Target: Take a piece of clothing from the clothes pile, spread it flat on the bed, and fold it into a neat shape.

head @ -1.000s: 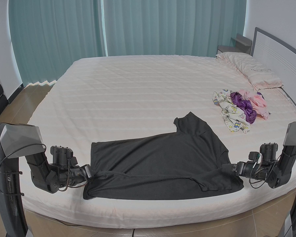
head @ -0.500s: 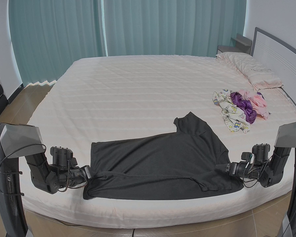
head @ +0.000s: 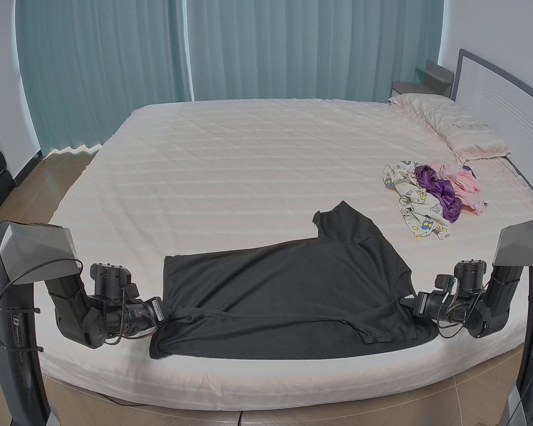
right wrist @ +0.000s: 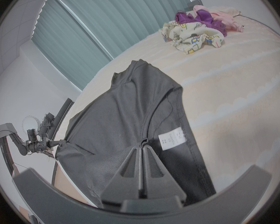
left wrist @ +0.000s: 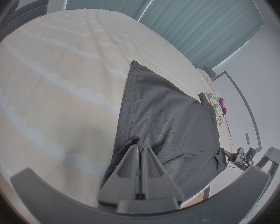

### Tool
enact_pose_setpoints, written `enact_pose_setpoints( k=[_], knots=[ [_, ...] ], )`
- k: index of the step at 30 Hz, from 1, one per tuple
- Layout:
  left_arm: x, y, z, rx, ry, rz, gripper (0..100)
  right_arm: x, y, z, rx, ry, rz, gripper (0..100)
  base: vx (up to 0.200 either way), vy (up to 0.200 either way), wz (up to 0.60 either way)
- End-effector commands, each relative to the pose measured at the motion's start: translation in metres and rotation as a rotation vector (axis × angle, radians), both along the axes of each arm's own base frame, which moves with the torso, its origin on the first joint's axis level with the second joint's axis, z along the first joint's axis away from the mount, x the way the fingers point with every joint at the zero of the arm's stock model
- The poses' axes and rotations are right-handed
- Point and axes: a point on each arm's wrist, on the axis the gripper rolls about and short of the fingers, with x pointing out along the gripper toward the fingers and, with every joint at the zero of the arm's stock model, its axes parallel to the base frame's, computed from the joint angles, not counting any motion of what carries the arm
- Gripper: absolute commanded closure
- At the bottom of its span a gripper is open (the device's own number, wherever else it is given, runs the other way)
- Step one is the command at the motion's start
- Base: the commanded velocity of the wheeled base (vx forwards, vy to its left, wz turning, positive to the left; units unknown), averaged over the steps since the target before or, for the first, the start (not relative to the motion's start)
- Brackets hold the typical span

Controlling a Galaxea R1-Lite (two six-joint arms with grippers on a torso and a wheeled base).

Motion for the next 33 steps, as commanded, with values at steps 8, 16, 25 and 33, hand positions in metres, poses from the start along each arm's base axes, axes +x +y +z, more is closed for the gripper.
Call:
enact_pose_setpoints(
  k=[8, 16, 25, 33],
  knots=[
    [-0.002, 0.002, -0.001, -0.002, 0.01, 0.01, 100, 0.008, -0.001, 0.011, 0.029, -0.11, -0.03, 100, 0.0, 0.0, 0.0],
    [-0.002, 0.002, -0.002, -0.002, 0.012, 0.01, 100, 0.009, -0.004, 0.006, 0.025, -0.099, -0.042, 100, 0.0, 0.0, 0.0],
    [-0.001, 0.005, -0.003, 0.025, 0.013, 0.047, 100, 0.008, -0.012, 0.003, 0.025, -0.097, -0.067, 100, 0.0, 0.0, 0.0],
    [-0.001, 0.005, 0.0, 0.033, 0.005, 0.059, 100, 0.011, -0.012, 0.008, 0.023, -0.156, -0.067, 100, 0.0, 0.0, 0.0]
  ],
)
